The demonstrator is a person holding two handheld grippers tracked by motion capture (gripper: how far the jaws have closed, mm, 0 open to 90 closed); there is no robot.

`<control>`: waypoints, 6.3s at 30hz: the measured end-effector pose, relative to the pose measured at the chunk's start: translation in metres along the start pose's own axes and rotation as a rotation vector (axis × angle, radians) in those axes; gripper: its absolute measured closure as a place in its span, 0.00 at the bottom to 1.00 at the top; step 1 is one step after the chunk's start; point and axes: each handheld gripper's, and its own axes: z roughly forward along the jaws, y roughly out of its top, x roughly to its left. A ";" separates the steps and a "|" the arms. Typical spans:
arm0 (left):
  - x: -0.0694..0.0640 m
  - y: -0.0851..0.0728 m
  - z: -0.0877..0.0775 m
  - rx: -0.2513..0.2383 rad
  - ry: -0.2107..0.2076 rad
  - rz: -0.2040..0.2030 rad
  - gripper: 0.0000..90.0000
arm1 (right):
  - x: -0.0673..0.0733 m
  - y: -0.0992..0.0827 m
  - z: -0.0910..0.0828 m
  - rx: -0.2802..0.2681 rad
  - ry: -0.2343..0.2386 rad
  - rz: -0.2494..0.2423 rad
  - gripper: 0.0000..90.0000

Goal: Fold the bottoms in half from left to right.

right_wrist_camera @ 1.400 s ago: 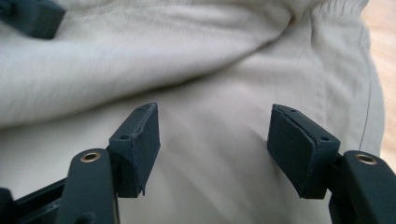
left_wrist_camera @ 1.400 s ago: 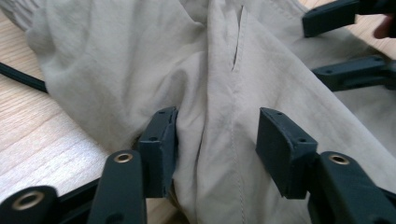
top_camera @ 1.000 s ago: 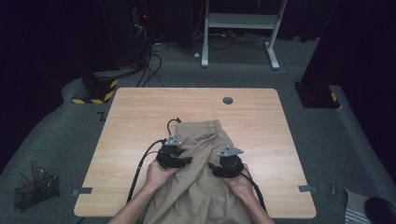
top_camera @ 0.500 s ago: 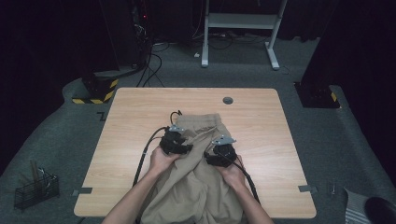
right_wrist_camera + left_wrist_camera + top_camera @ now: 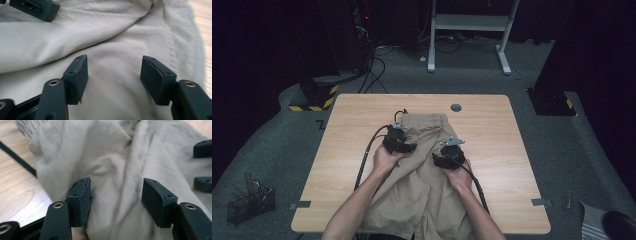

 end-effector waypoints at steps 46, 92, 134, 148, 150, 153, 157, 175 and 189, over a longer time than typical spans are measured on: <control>-0.038 -0.021 -0.073 -0.056 -0.149 0.076 0.98 | -0.002 -0.043 -0.039 0.001 0.027 -0.059 0.45; -0.047 -0.048 -0.056 -0.004 -0.207 0.023 0.45 | 0.001 -0.055 -0.067 -0.012 0.070 -0.090 0.44; 0.010 -0.036 -0.053 0.025 0.005 -0.024 0.51 | 0.010 -0.031 -0.035 -0.031 0.047 -0.009 0.50; 0.010 -0.049 -0.042 0.099 0.072 -0.005 0.83 | 0.022 -0.041 -0.036 -0.010 0.042 -0.091 0.54; 0.011 -0.049 -0.042 0.103 0.072 -0.007 0.93 | 0.020 -0.041 -0.036 -0.011 0.048 -0.088 0.54; 0.009 -0.048 -0.047 0.102 0.065 0.004 0.99 | 0.020 -0.041 -0.036 -0.011 0.050 -0.088 0.54; 0.000 -0.044 -0.061 0.037 0.013 0.009 1.00 | 0.020 -0.040 -0.036 -0.011 0.050 -0.090 0.54; -0.045 -0.028 -0.067 -0.023 -0.099 0.077 0.98 | 0.020 -0.038 -0.033 -0.006 0.051 -0.077 0.51; -0.047 -0.037 -0.050 0.004 -0.043 0.101 0.96 | 0.036 -0.045 -0.042 0.000 0.090 -0.123 0.48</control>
